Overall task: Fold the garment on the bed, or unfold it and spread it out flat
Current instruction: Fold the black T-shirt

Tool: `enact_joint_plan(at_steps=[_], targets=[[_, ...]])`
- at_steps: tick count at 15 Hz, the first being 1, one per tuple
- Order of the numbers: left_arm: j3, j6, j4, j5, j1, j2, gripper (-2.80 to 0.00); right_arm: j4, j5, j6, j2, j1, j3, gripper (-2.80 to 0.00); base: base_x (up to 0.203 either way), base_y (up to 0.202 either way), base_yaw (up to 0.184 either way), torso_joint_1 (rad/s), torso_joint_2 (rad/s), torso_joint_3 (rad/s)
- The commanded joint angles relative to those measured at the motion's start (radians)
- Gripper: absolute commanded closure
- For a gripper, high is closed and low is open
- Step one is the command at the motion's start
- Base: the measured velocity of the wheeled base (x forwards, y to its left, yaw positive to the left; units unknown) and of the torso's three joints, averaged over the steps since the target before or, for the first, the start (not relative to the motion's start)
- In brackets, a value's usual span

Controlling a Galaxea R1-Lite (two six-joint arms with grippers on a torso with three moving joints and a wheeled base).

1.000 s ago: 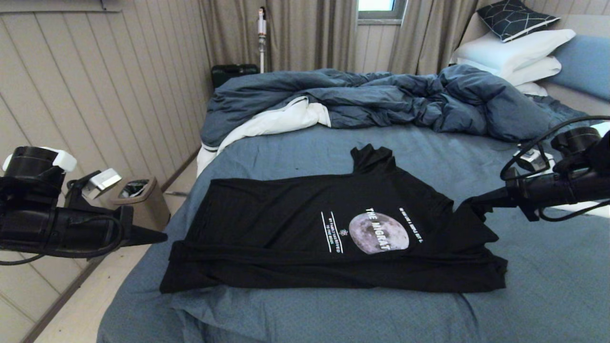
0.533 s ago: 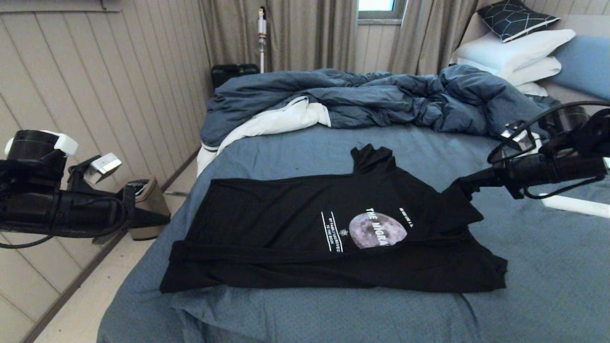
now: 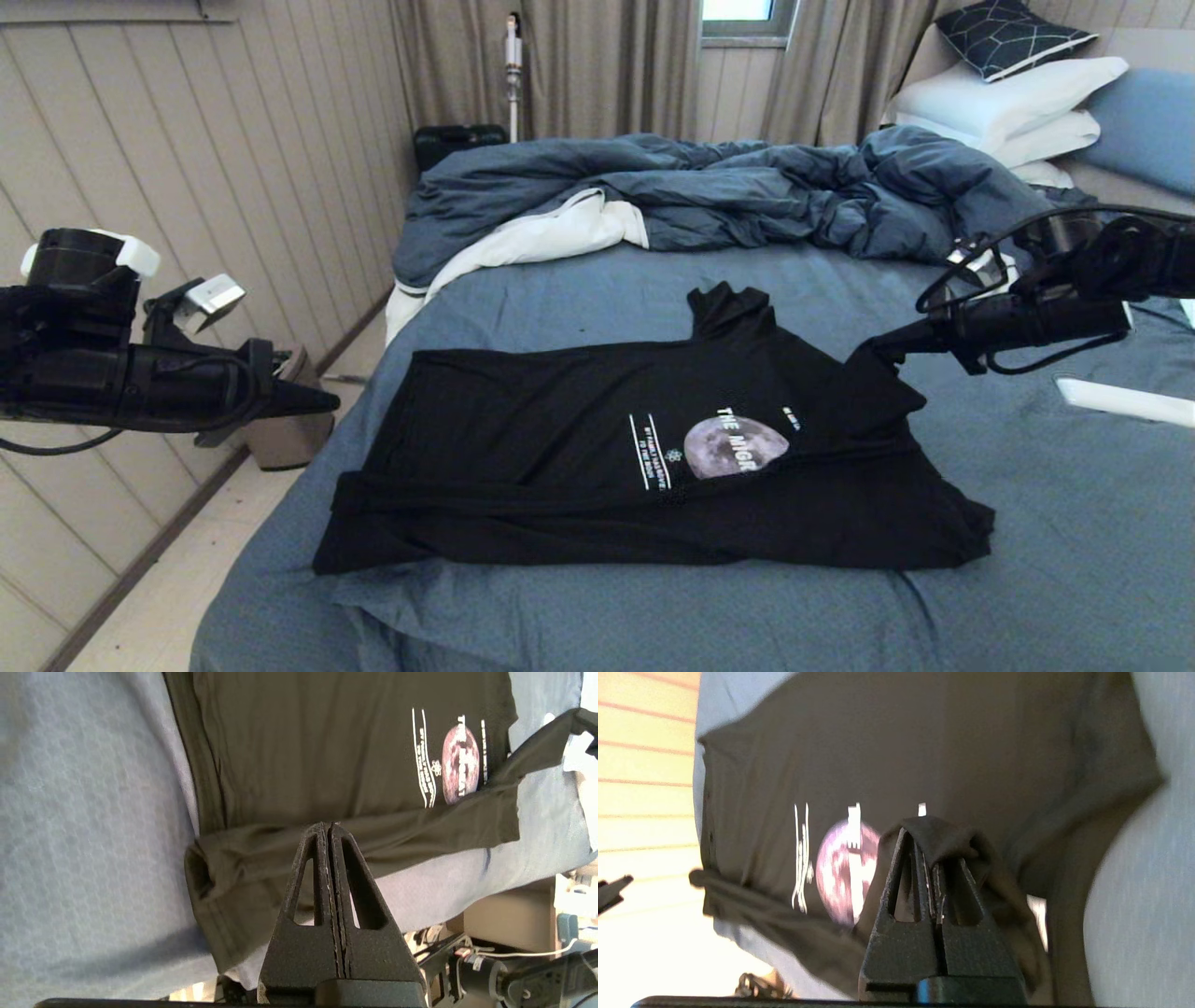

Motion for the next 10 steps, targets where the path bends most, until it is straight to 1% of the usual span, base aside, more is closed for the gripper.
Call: enact_joint_plan(at_steps=[1, 5, 7, 10], targets=[[-0.006, -0.003, 0.001, -0.005, 0.001, 0.012, 0.0, -0.027, -0.001, 0.005, 0.046, 0.0, -0.025, 0.0, 0.0, 0.0, 0.0, 0.0, 0.0, 0.0], [-0.005, -0.003, 0.0, -0.017, 0.001, 0.013, 0.0, -0.044, -0.005, 0.007, 0.061, -0.001, -0.024, 0.0, 0.0, 0.0, 0.0, 0.0, 0.0, 0.0], [-0.002, -0.003, 0.001, -0.017, 0.001, 0.016, 0.0, -0.044, -0.038, 0.002, 0.054, 0.0, -0.022, 0.0, 0.0, 0.0, 0.0, 0.0, 0.0, 0.0], [0.001, -0.003, 0.001, -0.024, 0.0, 0.02, 0.0, -0.046, -0.038, 0.001, 0.047, 0.002, -0.022, 0.0, 0.0, 0.0, 0.0, 0.0, 0.0, 0.0]])
